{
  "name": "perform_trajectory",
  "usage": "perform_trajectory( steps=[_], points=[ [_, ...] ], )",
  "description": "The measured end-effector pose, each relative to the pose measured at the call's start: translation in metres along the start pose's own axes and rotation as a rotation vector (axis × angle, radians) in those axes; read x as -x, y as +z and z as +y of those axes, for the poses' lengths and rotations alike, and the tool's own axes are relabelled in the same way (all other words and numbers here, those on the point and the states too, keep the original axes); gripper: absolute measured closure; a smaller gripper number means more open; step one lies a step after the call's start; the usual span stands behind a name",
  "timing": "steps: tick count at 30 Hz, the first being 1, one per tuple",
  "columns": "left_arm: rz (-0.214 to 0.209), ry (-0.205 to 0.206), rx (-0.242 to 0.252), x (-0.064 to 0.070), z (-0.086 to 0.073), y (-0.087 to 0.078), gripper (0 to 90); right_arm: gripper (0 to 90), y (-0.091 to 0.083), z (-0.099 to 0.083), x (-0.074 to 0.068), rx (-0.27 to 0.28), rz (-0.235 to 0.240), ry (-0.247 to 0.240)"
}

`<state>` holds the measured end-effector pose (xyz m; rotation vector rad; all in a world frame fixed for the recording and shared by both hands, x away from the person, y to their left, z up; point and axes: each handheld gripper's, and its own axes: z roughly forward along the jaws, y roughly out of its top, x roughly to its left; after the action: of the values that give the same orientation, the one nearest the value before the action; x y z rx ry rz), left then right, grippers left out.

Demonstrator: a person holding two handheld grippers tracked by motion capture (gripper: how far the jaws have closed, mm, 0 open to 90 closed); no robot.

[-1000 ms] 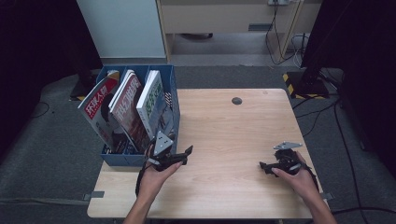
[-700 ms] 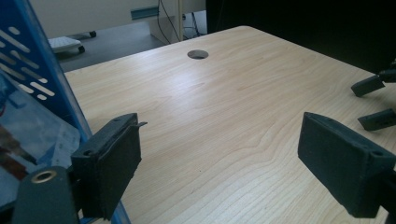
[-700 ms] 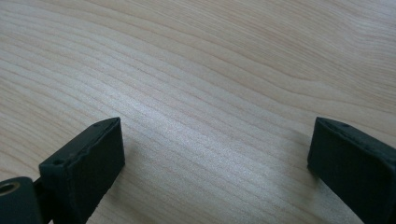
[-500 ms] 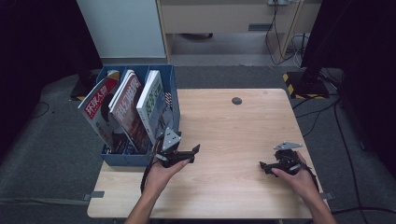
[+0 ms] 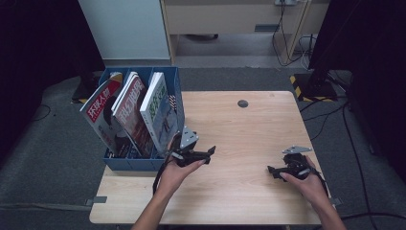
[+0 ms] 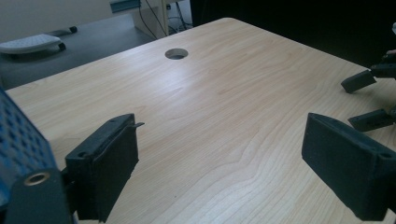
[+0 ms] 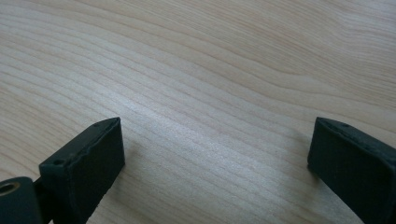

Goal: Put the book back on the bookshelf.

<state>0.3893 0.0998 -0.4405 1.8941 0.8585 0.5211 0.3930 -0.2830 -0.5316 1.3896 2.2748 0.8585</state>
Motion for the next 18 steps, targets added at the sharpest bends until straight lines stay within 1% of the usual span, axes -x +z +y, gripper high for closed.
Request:
perform_trajectory(
  steps=[1,3,7,8,10,14,18],
  points=[
    [-0.011,-0.006,-0.012,0.002,0.000,0.006,9.2,4.0,0.000,0.000,0.001,-0.001,-0.003,0.002],
    [-0.012,-0.006,-0.018,0.003,0.000,0.009,8.8,4.0,0.000,-0.001,0.002,0.000,-0.005,-0.001],
    [-0.021,-0.002,-0.034,0.007,-0.002,0.021,8.6,3.7,0.000,-0.001,0.002,0.004,-0.009,0.001],
    [-0.028,0.003,-0.045,0.009,-0.003,0.026,8.6,3.0,0.000,-0.001,0.002,0.006,-0.011,0.000],
    [-0.031,0.006,-0.050,0.010,-0.004,0.028,8.5,2.6,0.001,-0.002,0.002,0.011,-0.014,-0.003],
    [-0.036,0.019,-0.082,0.014,-0.009,0.040,8.3,2.4,0.001,-0.002,0.002,0.013,-0.013,-0.003],
    [-0.035,0.019,-0.100,0.015,-0.013,0.049,8.3,2.2,0.001,-0.002,0.002,0.015,-0.014,-0.003]
  ],
)
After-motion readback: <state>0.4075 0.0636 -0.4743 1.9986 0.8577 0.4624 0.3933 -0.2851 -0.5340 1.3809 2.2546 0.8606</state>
